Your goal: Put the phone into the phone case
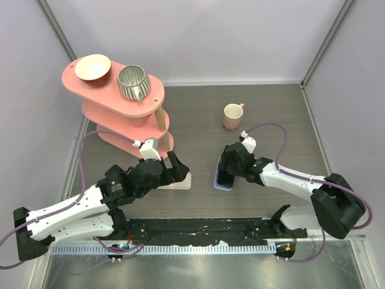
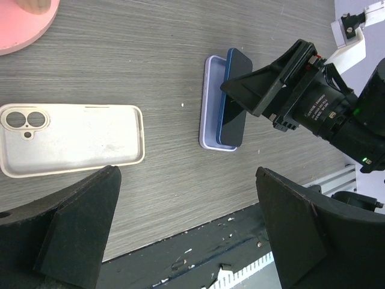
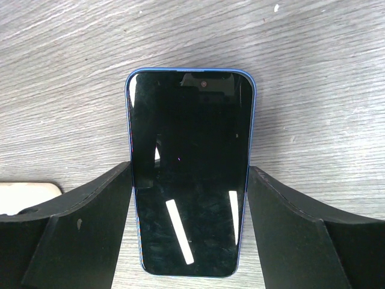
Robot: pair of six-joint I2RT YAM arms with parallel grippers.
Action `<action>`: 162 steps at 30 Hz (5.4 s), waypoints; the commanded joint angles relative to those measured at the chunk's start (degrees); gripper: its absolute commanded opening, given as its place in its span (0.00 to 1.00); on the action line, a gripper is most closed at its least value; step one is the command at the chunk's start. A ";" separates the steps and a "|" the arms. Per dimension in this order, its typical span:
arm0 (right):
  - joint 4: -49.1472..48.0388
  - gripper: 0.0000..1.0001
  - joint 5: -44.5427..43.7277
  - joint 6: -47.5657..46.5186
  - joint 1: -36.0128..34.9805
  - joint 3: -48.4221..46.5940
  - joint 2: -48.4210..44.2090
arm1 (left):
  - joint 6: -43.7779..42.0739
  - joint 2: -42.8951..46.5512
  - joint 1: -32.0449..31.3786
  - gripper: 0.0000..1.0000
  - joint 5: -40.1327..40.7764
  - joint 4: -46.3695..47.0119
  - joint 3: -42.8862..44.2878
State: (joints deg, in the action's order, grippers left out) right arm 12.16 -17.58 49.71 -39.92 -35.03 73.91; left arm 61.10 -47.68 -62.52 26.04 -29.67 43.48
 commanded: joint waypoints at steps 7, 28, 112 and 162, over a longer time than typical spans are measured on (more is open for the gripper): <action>-1.35 0.58 -4.30 1.88 -1.38 0.04 -0.87 | 0.69 2.33 -0.23 1.00 3.84 -1.00 -0.50; 0.93 0.56 -4.30 5.04 -1.65 -5.32 1.06 | 1.13 2.85 -0.23 1.00 4.28 -1.62 -0.77; -4.43 0.61 27.87 -5.59 23.31 18.15 -27.77 | -13.38 -63.15 8.82 0.30 -34.83 20.18 29.82; -11.28 0.70 18.47 -9.02 16.72 14.72 -15.29 | -6.35 -65.96 11.54 0.25 -37.47 23.77 24.37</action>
State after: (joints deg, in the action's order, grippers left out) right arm 1.28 5.13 42.02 -21.93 -17.93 58.89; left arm 52.40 -112.53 -51.22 -9.56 -8.32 69.76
